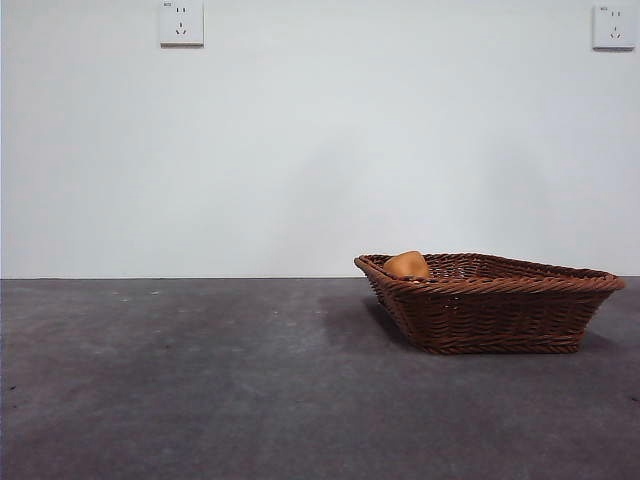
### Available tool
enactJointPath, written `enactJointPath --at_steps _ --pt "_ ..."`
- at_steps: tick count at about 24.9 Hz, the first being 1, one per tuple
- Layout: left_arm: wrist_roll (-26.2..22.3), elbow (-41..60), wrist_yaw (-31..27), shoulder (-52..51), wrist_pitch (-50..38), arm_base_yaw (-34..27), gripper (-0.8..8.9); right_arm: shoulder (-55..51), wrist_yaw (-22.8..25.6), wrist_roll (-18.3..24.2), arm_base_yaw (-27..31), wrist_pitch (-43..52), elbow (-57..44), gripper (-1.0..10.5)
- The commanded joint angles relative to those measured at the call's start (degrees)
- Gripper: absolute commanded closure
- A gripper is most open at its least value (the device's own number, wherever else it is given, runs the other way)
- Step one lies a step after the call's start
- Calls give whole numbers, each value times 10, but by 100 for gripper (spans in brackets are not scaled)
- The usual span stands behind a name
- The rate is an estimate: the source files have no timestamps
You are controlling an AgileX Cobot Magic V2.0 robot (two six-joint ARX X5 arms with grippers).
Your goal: Help me put the vegetables on the table into the basket
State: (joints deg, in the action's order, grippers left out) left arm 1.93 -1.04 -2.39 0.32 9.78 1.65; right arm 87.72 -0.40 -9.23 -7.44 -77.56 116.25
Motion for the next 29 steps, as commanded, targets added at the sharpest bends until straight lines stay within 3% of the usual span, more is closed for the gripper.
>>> enactJointPath --at_steps 1,7,8,12,13,17,20,23,29 --pt "-7 6 0 0 -4 -1 817 2 0 -2 0 -14 -3 947" --pt "-7 6 0 9 -4 -1 817 3 1 -2 0 -14 -3 947" --pt "-7 6 0 9 -4 -1 817 10 -19 -2 1 -10 -3 947" --pt "-7 6 -2 15 -4 -1 817 -4 64 -1 30 95 -63 947" --pt "-7 6 -2 15 -4 -1 817 -39 85 -1 25 156 -117 947" --pt "-7 6 -2 23 -4 -1 817 -207 94 22 12 386 -351 947" --pt "-7 6 -2 30 -4 -1 817 -327 155 69 34 549 -526 947" --pt "-7 6 -2 33 -4 -1 817 -452 163 71 50 647 -698 947" --pt "-7 6 -2 35 -4 -1 817 -591 161 75 92 793 -947 947"
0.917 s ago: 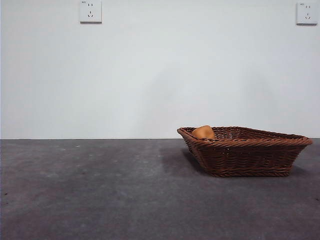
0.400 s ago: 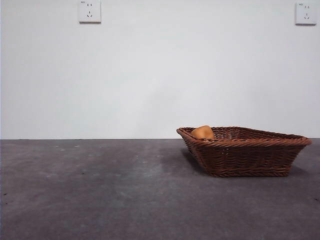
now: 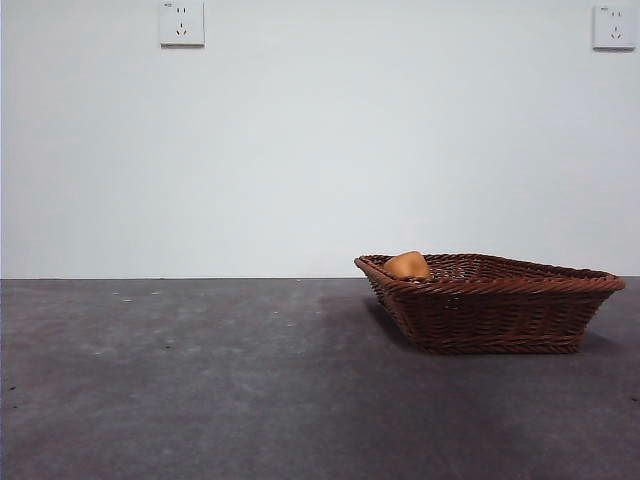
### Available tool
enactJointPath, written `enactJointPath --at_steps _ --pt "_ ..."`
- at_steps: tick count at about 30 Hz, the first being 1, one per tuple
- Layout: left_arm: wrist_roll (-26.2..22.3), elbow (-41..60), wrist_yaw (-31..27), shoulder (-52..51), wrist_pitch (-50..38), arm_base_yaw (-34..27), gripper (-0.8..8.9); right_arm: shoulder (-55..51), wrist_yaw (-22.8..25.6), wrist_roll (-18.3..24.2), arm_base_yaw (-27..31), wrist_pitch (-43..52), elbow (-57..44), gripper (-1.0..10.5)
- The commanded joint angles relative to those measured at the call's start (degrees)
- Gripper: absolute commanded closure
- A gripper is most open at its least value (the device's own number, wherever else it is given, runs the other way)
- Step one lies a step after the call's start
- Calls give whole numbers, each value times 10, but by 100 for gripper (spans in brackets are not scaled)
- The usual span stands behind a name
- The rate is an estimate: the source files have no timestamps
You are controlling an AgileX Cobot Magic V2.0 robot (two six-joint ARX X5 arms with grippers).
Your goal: Help me put the vegetables on the table into the basket
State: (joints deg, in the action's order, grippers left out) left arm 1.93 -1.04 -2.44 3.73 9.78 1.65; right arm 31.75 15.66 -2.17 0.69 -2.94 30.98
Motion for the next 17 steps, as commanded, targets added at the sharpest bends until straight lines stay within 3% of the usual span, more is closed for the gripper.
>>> enactJointPath --at_steps 1,6,10,14,17 --pt "-7 6 -1 0 -4 -1 817 -48 -5 5 16 66 -127 947" --pt "-7 6 -1 1 -4 -1 817 -163 -53 11 36 74 -255 947" --pt "-7 6 -1 2 -4 -1 817 -235 -109 20 35 70 -300 947" --pt "-7 6 -1 2 -4 -1 817 -278 -166 85 35 -8 -302 947" --pt "-7 6 -1 2 -4 -1 817 -294 -175 108 35 -55 -302 947"
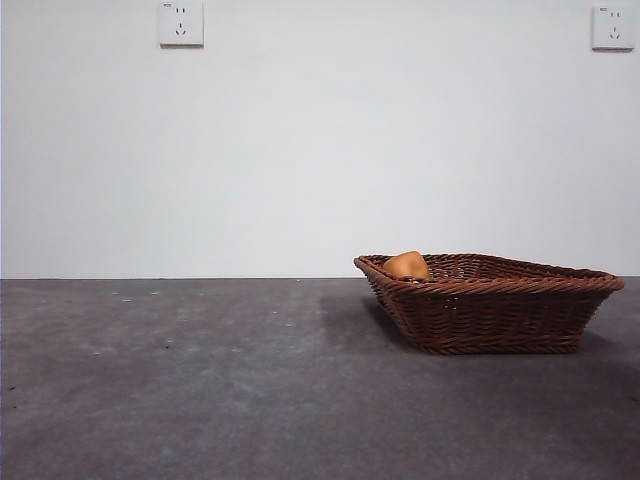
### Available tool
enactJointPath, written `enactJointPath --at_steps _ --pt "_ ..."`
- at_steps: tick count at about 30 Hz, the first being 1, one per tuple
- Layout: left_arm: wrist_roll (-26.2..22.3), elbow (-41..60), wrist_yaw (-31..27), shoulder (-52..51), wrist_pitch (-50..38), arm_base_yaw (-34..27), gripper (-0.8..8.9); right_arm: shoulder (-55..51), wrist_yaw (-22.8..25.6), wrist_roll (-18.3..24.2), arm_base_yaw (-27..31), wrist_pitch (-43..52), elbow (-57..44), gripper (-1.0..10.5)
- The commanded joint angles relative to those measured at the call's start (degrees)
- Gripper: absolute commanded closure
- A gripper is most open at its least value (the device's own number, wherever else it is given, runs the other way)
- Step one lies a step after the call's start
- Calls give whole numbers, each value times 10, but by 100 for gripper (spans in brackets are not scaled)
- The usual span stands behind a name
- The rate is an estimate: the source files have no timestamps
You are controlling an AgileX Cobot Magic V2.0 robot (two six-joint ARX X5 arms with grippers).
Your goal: Help me put the vegetables on the table into the basket
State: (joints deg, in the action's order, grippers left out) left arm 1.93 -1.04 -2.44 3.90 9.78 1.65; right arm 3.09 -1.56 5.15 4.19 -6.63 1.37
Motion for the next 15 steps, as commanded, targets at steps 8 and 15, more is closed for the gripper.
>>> enactJointPath --at_steps 8,15 --pt "-7 6 -1 2 -4 -1 817 -27 3 27 -16 -39 -6 947" --pt "-7 6 -1 2 -4 -1 817 -27 3 24 -38 -39 -6 947"
